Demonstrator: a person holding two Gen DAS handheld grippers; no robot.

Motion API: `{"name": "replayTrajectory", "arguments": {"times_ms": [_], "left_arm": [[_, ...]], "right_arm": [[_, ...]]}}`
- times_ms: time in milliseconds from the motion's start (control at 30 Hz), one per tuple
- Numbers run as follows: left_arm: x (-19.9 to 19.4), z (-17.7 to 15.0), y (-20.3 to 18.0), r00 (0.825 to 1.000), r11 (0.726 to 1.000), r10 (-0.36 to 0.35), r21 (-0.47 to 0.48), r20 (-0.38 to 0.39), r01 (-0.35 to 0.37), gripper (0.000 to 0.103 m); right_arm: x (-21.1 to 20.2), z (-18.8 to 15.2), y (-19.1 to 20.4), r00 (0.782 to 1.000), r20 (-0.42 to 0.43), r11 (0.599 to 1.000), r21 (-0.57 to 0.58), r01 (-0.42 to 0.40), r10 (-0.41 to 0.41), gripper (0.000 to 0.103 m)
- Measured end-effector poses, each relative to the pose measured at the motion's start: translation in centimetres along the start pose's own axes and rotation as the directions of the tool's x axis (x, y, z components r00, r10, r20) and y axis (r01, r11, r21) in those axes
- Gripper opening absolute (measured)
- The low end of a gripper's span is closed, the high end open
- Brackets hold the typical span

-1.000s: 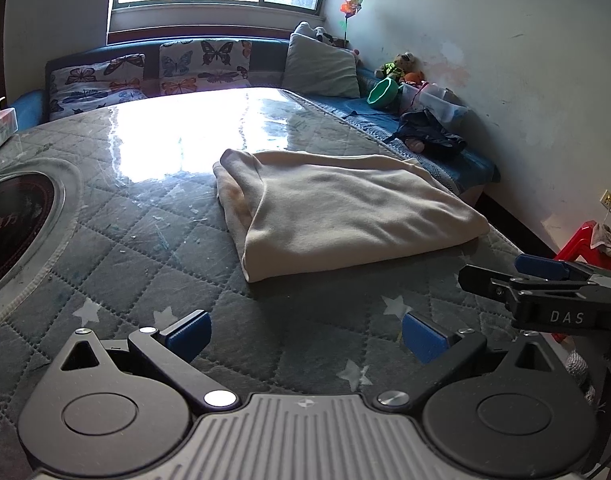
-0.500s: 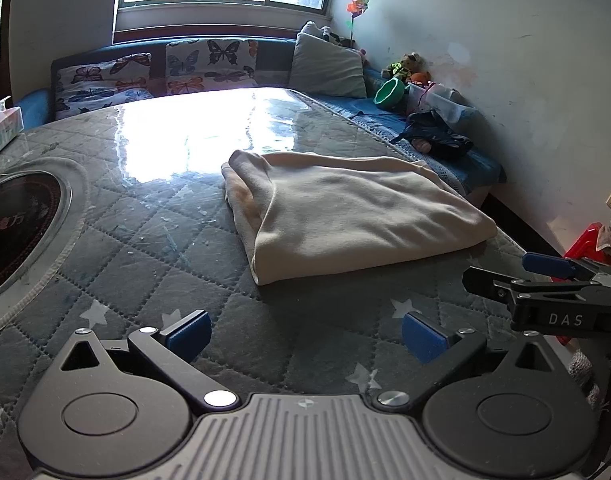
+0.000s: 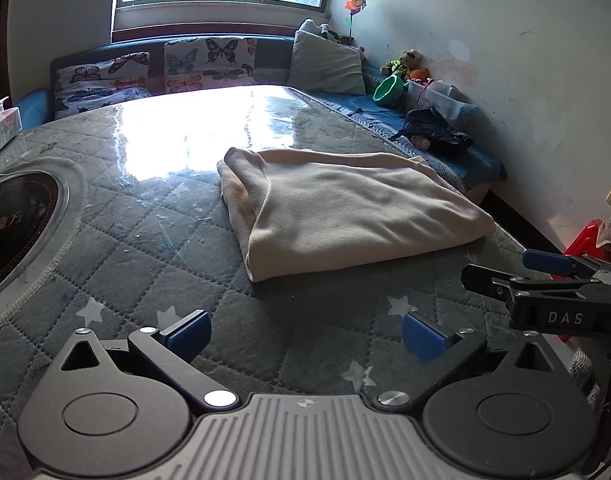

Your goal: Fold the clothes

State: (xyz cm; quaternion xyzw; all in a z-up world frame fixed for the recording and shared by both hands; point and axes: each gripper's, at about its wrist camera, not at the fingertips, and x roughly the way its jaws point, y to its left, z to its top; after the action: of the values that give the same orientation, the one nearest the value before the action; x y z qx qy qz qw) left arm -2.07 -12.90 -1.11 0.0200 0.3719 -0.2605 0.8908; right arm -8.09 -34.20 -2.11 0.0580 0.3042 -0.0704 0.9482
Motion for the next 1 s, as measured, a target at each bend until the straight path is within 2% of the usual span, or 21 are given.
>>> {"name": "replayTrajectory", "arguments": {"times_ms": [1000], "left_arm": [[-0.08,-0.21,-0.45,1.0,1.0,-0.006,0.012,0.002,0.006,0.103]], "right_arm": [[-0.34,-0.21,0.02,1.0,0.001,1.0,0.005,-0.005,0.005,0.103]]}}
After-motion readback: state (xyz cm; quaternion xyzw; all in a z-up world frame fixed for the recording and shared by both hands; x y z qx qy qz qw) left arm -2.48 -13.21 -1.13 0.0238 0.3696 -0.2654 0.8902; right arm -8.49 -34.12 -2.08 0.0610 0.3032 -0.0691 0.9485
